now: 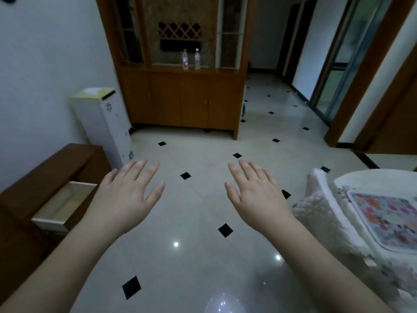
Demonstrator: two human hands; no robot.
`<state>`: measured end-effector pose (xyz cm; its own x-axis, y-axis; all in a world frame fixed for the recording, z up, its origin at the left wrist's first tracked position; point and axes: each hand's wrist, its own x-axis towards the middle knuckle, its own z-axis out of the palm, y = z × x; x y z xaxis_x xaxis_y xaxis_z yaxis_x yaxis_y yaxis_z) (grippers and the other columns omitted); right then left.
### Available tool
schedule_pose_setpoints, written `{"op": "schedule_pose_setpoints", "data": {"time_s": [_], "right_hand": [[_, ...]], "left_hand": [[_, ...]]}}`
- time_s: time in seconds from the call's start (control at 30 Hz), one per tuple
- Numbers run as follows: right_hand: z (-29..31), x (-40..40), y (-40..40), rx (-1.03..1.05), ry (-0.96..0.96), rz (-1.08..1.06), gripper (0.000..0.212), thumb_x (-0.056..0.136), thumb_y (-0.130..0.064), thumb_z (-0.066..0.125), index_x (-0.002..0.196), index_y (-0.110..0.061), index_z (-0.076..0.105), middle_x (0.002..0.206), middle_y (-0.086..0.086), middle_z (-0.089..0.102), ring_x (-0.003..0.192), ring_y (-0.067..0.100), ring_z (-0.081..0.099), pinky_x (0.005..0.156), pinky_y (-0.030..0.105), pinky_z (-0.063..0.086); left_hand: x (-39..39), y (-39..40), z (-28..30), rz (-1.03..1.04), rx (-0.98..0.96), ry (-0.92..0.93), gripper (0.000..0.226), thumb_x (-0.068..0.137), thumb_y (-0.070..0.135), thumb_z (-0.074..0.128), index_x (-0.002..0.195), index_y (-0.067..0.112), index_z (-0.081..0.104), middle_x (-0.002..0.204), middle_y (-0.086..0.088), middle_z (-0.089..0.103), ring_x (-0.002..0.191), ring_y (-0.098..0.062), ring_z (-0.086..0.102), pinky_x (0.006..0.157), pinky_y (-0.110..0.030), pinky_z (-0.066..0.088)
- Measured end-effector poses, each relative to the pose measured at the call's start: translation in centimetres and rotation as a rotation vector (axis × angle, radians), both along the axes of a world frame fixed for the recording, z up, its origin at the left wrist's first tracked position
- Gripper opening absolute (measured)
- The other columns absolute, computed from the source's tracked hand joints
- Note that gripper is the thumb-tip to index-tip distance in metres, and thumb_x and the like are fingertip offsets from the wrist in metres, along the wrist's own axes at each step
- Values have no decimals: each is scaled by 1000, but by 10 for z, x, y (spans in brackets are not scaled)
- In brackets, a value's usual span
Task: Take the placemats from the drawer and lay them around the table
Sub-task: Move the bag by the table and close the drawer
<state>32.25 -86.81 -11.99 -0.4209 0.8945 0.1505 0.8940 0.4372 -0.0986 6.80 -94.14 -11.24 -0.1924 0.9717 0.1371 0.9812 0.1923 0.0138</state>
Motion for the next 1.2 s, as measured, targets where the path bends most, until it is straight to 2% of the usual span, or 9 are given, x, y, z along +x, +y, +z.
{"op": "schedule_pose_setpoints", "data": {"time_s": [0.13, 0.4, 0.6, 0.67, 0.83, 0.9, 1.0, 1.1, 1.2], "right_hand": [[-2, -35, 40, -5, 0, 117, 57, 104, -49, 18, 156, -29, 11, 164, 0, 13, 151, 20, 9, 121, 37, 6], [-1, -132, 92, 7, 28, 314, 57, 104, -49, 21, 156, -27, 15, 164, 2, 15, 151, 21, 10, 121, 39, 6], [-4, -227, 128, 76, -24, 408, 56, 103, -49, 23, 155, -27, 19, 163, 3, 19, 149, 22, 14, 120, 38, 8], [-4, -259, 137, 84, -23, 436, 56, 103, -48, 24, 155, -27, 19, 163, 3, 18, 150, 22, 13, 120, 37, 7], [2, -331, 159, 105, -8, 487, 57, 104, -48, 25, 156, -28, 15, 165, 3, 11, 151, 22, 6, 120, 36, 2], [3, -354, 170, 107, -3, 498, 57, 102, -49, 19, 156, -28, 17, 164, 3, 12, 151, 22, 8, 120, 36, 3], [-2, -384, 190, 131, -10, 503, 71, 92, -54, 2, 155, -28, 23, 163, 4, 19, 151, 22, 13, 120, 37, 7], [-5, -406, 214, 145, -1, 512, 77, 88, -54, 1, 152, -25, 33, 160, 6, 29, 148, 25, 22, 120, 39, 14], [-11, -428, 248, 118, -16, 525, 82, 84, -56, -5, 153, -27, 29, 162, 4, 24, 150, 23, 17, 120, 38, 11]], "left_hand": [[-21, 13, -1, 136, 3, 44, 86, 80, 68, -9, 157, 38, 17, 165, 7, 16, 152, -11, 8, 120, -43, 13], [-90, 35, -7, 320, 44, 29, 86, 79, 70, -9, 156, 40, 16, 166, 7, 15, 152, -12, 7, 121, -43, 13], [-174, 61, -17, 367, 71, -28, 65, 97, 65, 10, 157, 39, 12, 166, 8, 10, 153, -12, 3, 122, -43, 9], [-205, 69, -16, 381, 96, -71, 68, 96, 66, 8, 157, 37, 15, 166, 7, 12, 153, -12, 5, 122, -43, 10], [-261, 97, -13, 351, 82, -36, 87, 80, 70, -7, 157, 37, 16, 166, 6, 14, 153, -14, 7, 121, -44, 11], [-277, 110, -11, 344, 74, -28, 88, 78, 70, -10, 157, 37, 14, 166, 6, 12, 153, -14, 5, 122, -44, 10], [-299, 129, -13, 347, 75, -43, 88, 78, 70, -12, 157, 38, 11, 166, 7, 9, 153, -13, 2, 122, -43, 8], [-316, 148, -17, 354, 70, -43, 82, 84, 70, -8, 157, 38, 10, 167, 7, 8, 153, -13, 1, 122, -42, 7], [-336, 177, -21, 373, 57, -36, 78, 87, 68, -6, 157, 38, 10, 167, 7, 8, 153, -13, 1, 122, -42, 6]]}}
